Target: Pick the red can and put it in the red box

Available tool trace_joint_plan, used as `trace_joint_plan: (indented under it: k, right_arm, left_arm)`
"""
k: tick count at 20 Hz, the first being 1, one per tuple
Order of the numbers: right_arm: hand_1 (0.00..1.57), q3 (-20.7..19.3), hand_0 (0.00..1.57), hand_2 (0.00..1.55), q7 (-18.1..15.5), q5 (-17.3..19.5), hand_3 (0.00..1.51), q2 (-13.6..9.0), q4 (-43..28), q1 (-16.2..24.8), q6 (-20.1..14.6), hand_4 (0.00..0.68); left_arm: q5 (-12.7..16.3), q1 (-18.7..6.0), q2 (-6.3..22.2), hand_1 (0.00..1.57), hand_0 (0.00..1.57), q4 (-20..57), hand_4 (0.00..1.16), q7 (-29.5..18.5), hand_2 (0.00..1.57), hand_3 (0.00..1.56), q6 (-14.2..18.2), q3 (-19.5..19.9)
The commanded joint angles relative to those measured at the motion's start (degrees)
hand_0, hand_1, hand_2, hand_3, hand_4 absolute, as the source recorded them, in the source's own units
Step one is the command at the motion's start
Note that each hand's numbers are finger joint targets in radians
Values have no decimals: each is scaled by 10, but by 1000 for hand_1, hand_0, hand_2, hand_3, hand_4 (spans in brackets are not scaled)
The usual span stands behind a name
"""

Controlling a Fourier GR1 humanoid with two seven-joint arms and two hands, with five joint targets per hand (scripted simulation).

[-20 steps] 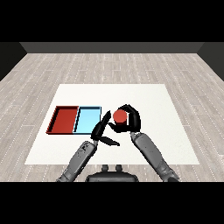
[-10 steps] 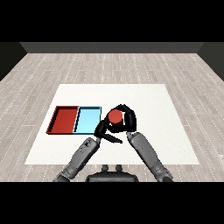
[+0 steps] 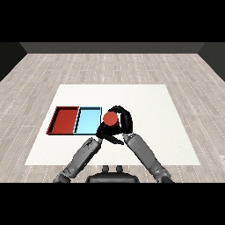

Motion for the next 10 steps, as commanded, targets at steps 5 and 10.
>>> trace_joint_plan:
  k: [5, 10]
  right_arm:
    - [1571, 62, 1571, 1485, 13, 14, 1405, 2, -48, 38, -26, 652]
    - [1571, 29, 1571, 1474, -18, -17, 1399, 2, 9, 11, -12, 630]
  left_arm:
    - [17, -38, 0, 0, 0, 44, 0, -29, 0, 0, 21, -16]
    - [34, 1, 0, 1571, 1571, 11, 1141, -48, 1571, 1502, 164, -10]
